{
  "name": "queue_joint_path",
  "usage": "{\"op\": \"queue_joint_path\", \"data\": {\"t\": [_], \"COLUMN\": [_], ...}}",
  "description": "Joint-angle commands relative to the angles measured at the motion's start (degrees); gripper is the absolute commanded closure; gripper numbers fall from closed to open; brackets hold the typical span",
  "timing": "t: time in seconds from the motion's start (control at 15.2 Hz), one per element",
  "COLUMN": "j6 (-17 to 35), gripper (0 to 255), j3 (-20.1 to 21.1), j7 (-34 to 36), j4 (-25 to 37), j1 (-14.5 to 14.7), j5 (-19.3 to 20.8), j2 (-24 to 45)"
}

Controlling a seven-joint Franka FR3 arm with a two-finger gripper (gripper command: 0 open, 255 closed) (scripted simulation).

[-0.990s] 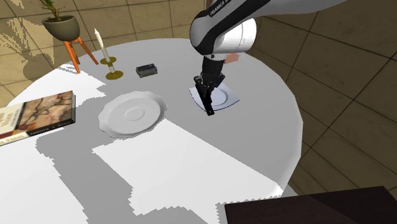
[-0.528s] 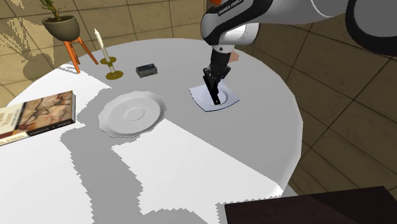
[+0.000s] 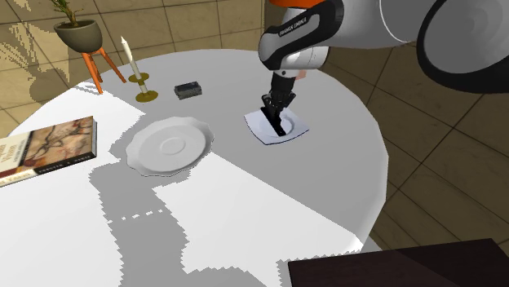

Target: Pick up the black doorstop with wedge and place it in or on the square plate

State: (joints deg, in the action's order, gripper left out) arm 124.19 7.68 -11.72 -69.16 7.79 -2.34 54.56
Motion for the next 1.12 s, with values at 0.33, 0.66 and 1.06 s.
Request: {"op": "queue_joint_path", "data": {"t": [0.33, 0.66, 1.06], "j6": [1.0, 0.8, 0.0], "gripper": [255, 0, 0], "j3": [-0.1, -0.1, -0.1], "j7": [-0.1, 0.0, -0.2], "j4": [0.7, 1.2, 0.3], "j1": [0.1, 0.3, -0.1], "j5": [0.1, 0.1, 0.0], "j2": [2.0, 2.3, 0.7]}}
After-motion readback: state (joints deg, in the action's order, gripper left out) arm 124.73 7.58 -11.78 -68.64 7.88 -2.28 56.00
